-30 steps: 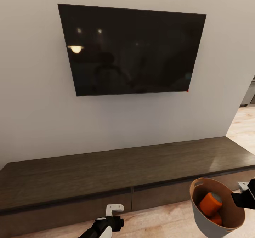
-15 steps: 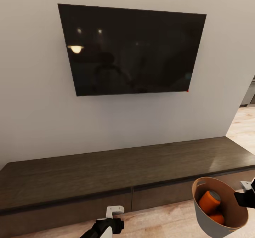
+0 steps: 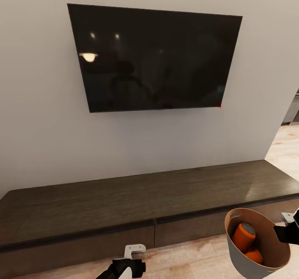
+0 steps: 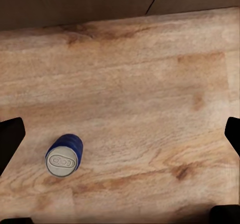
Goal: Put the three can of soda from the living room inside the tash can in the kitchen.
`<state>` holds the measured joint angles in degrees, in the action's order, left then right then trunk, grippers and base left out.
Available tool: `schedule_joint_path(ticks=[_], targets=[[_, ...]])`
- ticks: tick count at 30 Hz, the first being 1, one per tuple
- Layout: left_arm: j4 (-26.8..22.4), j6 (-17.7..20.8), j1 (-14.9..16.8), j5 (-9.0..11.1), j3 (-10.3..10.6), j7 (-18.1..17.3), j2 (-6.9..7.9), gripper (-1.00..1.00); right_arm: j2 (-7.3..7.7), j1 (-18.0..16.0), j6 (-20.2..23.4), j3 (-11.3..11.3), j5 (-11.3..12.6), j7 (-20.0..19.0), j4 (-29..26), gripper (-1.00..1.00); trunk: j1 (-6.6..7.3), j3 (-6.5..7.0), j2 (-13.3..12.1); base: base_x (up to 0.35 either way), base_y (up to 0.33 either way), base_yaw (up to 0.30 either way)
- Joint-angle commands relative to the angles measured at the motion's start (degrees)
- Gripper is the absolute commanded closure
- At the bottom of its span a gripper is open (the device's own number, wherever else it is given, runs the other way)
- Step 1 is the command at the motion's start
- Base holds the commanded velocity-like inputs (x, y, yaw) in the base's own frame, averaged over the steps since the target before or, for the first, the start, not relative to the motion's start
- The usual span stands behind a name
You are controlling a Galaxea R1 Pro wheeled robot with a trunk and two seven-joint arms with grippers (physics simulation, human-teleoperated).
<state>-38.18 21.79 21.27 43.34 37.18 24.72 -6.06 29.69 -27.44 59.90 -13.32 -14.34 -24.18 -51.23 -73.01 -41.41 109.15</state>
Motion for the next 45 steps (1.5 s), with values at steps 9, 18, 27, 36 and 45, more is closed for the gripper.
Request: schedule_joint_path(ticks=[9, 18, 27, 36, 45], targets=[[0.1, 0.0, 0.0, 0.2, 0.0, 0.0, -0.01, -1.00, 0.07, -0.1, 0.1, 0.0, 0.6, -0.3, 0.0, 1.00, 0.00, -0.72, 0.0, 0.000, 0.000, 0.000], [0.6, 0.3, 0.0, 0.6, 0.0, 0.1, -0.15, -1.00, 0.02, -0.1, 0.1, 0.0, 0.6, -0.3, 0.0, 1.00, 0.00, -1.55, 0.0, 0.000, 0.000, 0.000], [0.7, 3.2, 0.0, 3.0, -0.1, 0.4, -0.35, -1.00, 0.09, -0.1, 0.1, 0.1, 0.6, -0.3, 0.0, 1.00, -0.44, -2.75, 0.8, 0.000, 0.000, 0.000], [0.7, 5.1, 0.1, 3.1, -0.4, 0.4, 0.05, -1.00, 0.52, -0.5, 0.1, 0.1, 0.4, -0.3, -0.1, 1.00, -2.41, -5.20, 4.4, 0.000, 0.000, 0.000], [0.8, 6.5, 0.1, 3.3, -0.7, 0.3, 0.24, -1.00, 0.71, -0.5, 0.1, 0.1, 0.5, -0.3, -0.1, 1.00, -4.39, -7.65, 8.0, 0.000, 0.000, 0.000]])
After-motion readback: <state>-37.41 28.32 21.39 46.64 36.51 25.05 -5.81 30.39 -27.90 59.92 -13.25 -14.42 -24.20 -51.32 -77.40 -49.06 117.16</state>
